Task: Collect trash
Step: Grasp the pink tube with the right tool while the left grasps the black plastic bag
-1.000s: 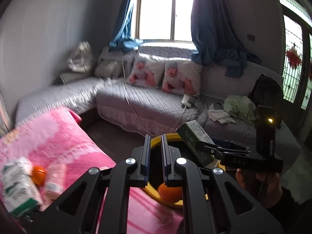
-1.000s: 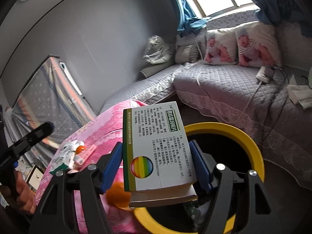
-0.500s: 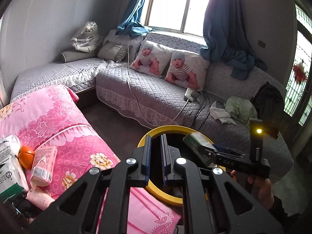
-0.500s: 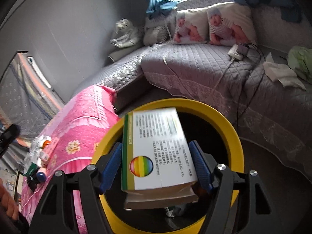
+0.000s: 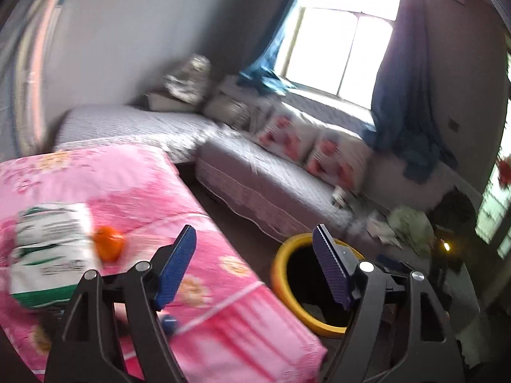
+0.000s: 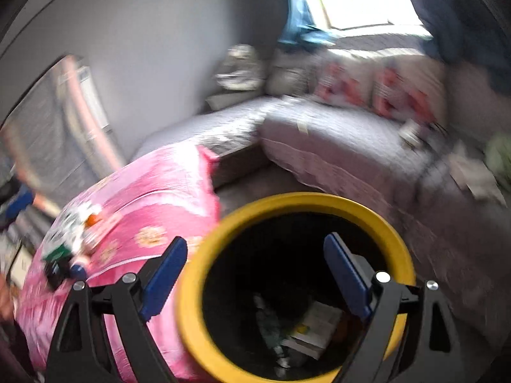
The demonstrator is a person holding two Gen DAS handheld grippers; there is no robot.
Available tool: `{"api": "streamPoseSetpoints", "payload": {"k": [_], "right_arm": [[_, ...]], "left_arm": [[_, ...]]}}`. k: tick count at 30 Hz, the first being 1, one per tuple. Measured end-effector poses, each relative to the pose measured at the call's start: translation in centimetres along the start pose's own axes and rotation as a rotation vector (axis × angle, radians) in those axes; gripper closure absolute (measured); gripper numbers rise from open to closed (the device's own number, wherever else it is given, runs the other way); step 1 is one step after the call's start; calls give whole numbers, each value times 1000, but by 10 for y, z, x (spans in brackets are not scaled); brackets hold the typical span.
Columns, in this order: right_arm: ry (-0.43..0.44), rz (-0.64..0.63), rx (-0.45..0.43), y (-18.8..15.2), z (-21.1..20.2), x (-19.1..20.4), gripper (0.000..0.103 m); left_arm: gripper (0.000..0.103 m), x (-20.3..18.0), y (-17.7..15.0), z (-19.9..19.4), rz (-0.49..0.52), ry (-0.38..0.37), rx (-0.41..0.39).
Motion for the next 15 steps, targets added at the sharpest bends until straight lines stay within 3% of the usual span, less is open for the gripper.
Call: {"api": "streamPoseSetpoints", "payload": {"k": [5, 8, 11, 15], "right_arm": [[157, -186, -9, 2, 3, 70, 19], [236, -255, 5, 3, 10, 103, 19], [311, -332, 40, -2, 21, 143, 19], [364, -367, 81, -8, 34, 176, 19]], "left_arm": [[29, 65, 5, -50, -58, 174, -85], [28, 104, 0, -79, -107, 268, -96], [28, 135, -18, -97, -130, 317, -41], [28, 144, -51, -97, -91, 305, 86]]}}
Point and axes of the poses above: each gripper's, at about its wrist camera, not at the fingertips, and z roughly the way its jaws point, x to its left, y to its top, the point moved 1 cm from there along z, roughly the way its jaws point, and after that the axes turned 1 degree about -x, right-handed, at the moved point
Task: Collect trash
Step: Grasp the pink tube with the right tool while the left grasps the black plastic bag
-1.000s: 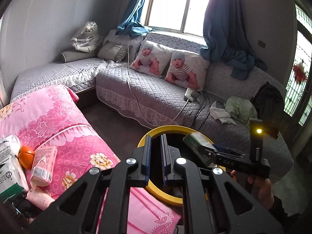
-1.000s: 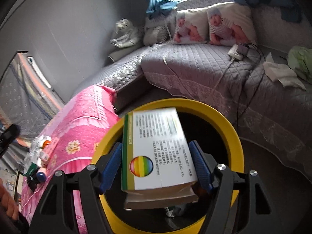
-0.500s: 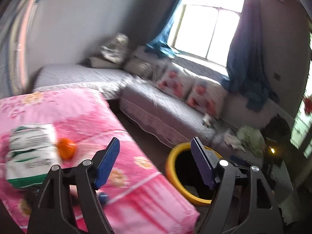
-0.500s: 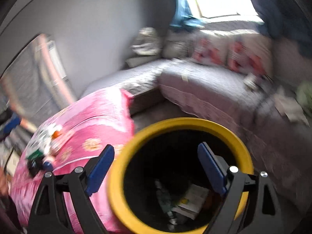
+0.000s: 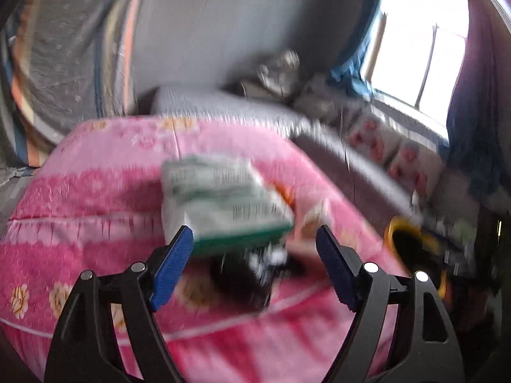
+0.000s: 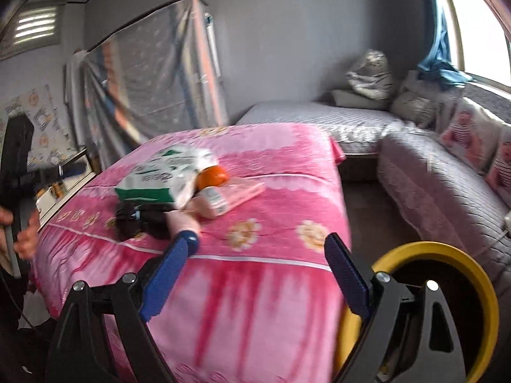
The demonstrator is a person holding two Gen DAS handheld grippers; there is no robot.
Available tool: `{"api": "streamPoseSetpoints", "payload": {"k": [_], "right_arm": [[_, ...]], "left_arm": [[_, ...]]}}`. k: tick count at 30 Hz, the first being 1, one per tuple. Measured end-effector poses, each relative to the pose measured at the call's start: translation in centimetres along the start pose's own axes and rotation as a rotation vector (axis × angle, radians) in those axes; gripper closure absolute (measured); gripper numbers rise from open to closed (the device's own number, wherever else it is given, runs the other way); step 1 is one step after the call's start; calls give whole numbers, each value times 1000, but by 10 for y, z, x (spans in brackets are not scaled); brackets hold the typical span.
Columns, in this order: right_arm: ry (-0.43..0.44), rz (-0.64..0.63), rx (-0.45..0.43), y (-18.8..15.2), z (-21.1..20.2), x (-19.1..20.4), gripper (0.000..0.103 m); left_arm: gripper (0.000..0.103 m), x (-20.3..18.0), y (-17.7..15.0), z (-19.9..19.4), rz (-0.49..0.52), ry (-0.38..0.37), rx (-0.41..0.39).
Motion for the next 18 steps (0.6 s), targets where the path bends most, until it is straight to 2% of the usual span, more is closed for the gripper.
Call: {"api": "streamPoseSetpoints", "payload": {"k": [3, 6, 13, 16, 18], "right_arm": [[36, 10, 13, 2, 10, 10, 19], [58, 23, 22, 2, 13, 14, 19], [69, 23, 30, 0, 5, 13, 19], [81, 28, 29, -2, 2, 10, 19], [88, 16, 26, -4, 1, 12, 19]], "left_arm": [[28, -4, -26, 15, 61, -13, 94], [29, -2, -39, 32, 39, -46, 155], [35, 4, -39, 72, 10, -36, 209], [45, 4, -38, 86, 3, -13, 230], [60, 9, -39, 95, -9, 9, 250]]}}
Point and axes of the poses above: each gripper's, at about its wrist camera, not at the fingertips, and z roughly the way its jaws point, x to its left, y to its top, the point moved 1 cm from there along z, roughly the way its jaws point, and after that the axes turned 1 degree about -x, right-handed, at the moved point
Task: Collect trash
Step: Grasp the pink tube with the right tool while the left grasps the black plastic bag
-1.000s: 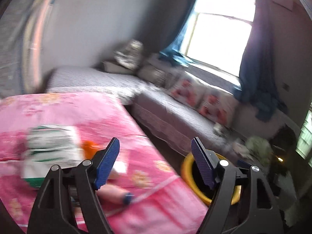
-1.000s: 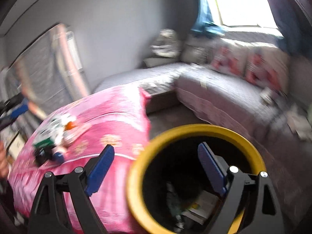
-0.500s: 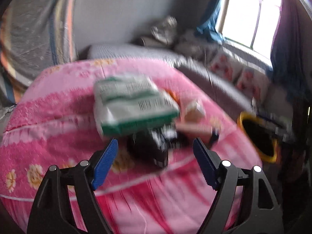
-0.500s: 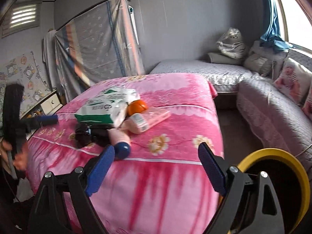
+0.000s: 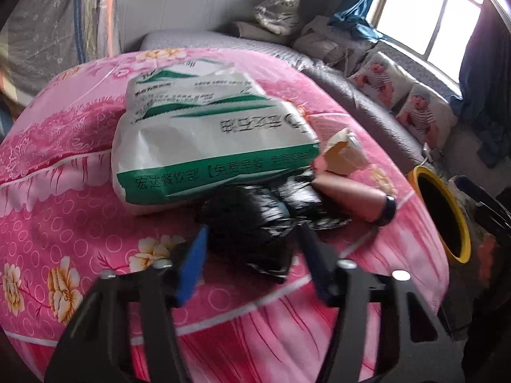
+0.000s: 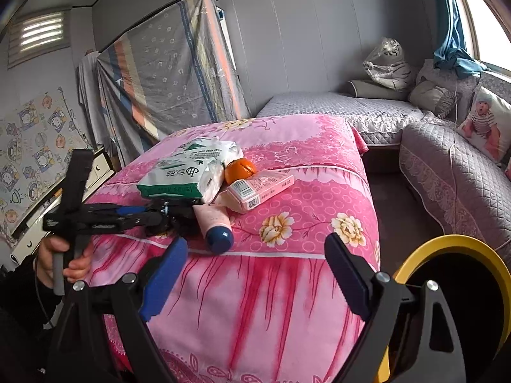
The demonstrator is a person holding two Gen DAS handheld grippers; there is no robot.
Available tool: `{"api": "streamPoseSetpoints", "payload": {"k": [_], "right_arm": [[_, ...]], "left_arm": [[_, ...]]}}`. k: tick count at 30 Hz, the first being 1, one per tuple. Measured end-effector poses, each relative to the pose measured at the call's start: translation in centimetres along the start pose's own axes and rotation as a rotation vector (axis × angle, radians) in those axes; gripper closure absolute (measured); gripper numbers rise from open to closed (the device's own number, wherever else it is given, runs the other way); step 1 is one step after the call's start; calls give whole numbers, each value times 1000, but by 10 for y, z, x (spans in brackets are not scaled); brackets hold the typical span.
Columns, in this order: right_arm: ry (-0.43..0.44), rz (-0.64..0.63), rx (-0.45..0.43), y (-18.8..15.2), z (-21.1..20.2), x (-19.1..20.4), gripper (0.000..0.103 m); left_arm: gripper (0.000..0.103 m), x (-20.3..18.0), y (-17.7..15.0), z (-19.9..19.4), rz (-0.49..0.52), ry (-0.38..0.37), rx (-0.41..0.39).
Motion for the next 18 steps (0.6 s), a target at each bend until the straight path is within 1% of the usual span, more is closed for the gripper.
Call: {"api": "streamPoseSetpoints", "payload": {"k": [1, 3, 6, 8, 11, 14, 16, 18], "right_arm": [[4, -7, 1, 0, 0, 2, 19], [16, -24, 6, 0, 3, 6, 19], [28, -70, 29, 3, 15, 18, 19], [38, -97, 49, 5, 26, 24, 19], [56, -140, 101, 11, 50, 35, 19], [59, -185, 141, 14, 71, 44, 20], [52, -212, 168, 15, 85, 50, 23], [43, -231, 201, 14, 100, 55, 28]], "left_arm": [[62, 2, 0, 1, -10, 2, 4], [71, 3, 0, 0, -17, -3, -2], [79, 2, -4, -9, -11, 4, -25], [81, 2, -6, -16, -14, 7, -37], [82, 4, -10, -32, -31, -5, -68], [82, 7, -15, -59, -48, -23, -135], [82, 12, -19, -78, -66, -33, -187], [82, 17, -21, -92, -87, -35, -218]]}}
Point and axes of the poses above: each gripper's, at about its wrist camera, not at the fingertips, and z roughly the way its jaws point, x to its left, y to its top, the point moved 1 cm from there along z, roughly the way its jaws point, and after that the axes turned 1 degree about -x, right-handed, at the moved point
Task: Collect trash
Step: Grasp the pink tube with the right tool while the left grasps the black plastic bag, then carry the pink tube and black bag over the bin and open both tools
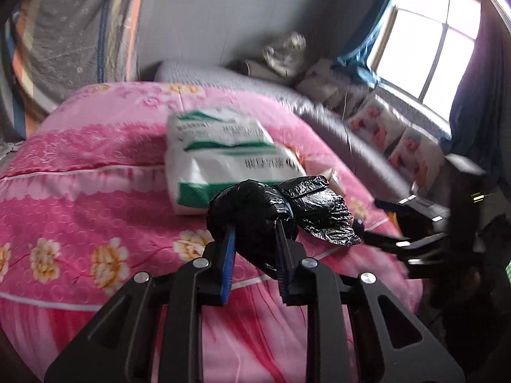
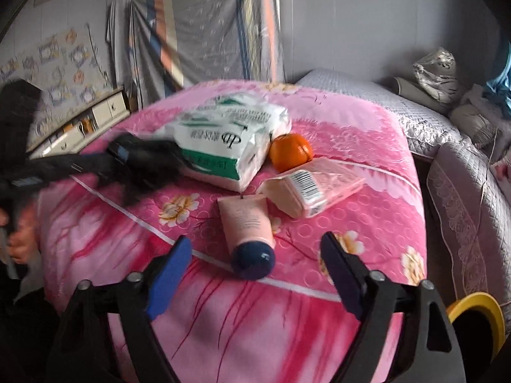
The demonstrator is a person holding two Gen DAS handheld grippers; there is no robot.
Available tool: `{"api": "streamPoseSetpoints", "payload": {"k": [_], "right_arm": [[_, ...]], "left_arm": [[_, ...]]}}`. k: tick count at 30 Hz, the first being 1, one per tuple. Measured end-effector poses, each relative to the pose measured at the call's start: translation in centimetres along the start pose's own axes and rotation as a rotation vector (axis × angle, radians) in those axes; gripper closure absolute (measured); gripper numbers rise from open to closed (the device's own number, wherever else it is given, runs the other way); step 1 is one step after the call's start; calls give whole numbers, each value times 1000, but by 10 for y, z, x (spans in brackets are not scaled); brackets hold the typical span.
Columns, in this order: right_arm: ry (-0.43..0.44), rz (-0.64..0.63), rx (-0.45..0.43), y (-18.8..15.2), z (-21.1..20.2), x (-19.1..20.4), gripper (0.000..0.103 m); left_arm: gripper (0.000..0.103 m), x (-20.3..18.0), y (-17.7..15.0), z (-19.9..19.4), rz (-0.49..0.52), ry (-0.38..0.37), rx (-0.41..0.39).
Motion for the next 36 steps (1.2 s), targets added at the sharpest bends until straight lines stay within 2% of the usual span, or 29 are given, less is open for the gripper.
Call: {"api": "streamPoseSetpoints", "payload": {"k": [4, 8, 10, 12, 15, 22, 27, 32, 36], "right_arm": [[-10, -29, 57, 4, 25, 6, 36], [-40, -43, 102, 3, 45, 8, 46], [-40, -38, 116, 3, 52, 7, 57], [-27, -27, 123, 5, 55, 4, 64], [-1, 18, 103, 7, 47, 1, 65], [224, 172, -11, 9, -17, -7, 65], [316, 252, -73, -1, -62, -9, 65], [312, 322, -147, -17, -105, -18, 65], [247, 382, -210, -28, -133, -36, 65]], "left_arm": [[82, 12, 2, -25, -38, 17, -61], [82, 16, 6, -37, -56, 21, -87], [82, 16, 7, -42, -57, 30, -99], [82, 17, 7, -45, -59, 33, -107], [82, 13, 11, -50, -47, 45, -122], [82, -14, 17, -56, 16, 86, -138], [82, -43, 21, -63, 76, 63, -162], [82, -79, 28, -73, 146, 17, -202], [82, -106, 31, -79, 197, -20, -229]]}}
Point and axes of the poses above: each gripper's, at about its wrist camera, not at the fingertips, and z roughly the way its jaws point, x to its left, y to its top, the point moved 1 cm from there along z, roughly the way its jaws point, and after that the axes turned 1 degree about -x, right-handed, at the moved point
